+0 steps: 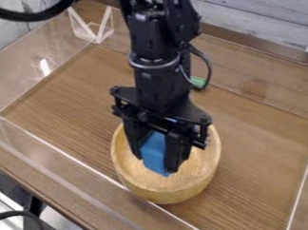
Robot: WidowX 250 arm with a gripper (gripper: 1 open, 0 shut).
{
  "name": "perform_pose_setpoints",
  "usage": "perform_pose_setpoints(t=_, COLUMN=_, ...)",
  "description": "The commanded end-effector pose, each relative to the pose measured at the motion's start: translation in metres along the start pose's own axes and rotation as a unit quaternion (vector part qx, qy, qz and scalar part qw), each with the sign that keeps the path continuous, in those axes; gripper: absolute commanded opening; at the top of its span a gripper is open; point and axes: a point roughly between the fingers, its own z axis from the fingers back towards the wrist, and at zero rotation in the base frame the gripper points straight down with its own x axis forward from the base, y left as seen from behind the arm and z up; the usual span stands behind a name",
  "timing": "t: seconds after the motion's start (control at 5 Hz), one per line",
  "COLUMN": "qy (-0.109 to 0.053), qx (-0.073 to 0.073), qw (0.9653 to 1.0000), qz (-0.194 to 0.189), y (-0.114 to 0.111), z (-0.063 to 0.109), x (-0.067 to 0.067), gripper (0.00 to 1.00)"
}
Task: Put the blue block in the brown bowl
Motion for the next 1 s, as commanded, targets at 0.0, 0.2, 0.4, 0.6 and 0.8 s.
perform_pose_setpoints(t=0.0, qy=-0.009, qx=0.002, qw=0.9999, qz=-0.006, y=-0.0017, z=0.0022, x=0.0029, gripper=0.00)
perform_pose_setpoints(t=0.2, qy=-0.007, qx=0.003, qw=1.0000, qz=-0.005, y=-0.0014, z=-0.0004, x=0.0031, gripper=0.00)
perform_pose_setpoints(t=0.4, qy=-0.005, qx=0.003, qw=1.0000, qz=-0.005, y=-0.0011, z=-0.0023, x=0.0030, gripper=0.00)
perform_pose_setpoints(t=0.6, qy=-0.004, qx=0.004, qw=1.0000, qz=-0.005, y=-0.0008, z=-0.0038, x=0.0030, gripper=0.00)
perform_pose_setpoints(t=0.8, qy=-0.003, qx=0.004, qw=1.0000, qz=-0.006, y=-0.0006, z=-0.0050, x=0.0032, gripper=0.00)
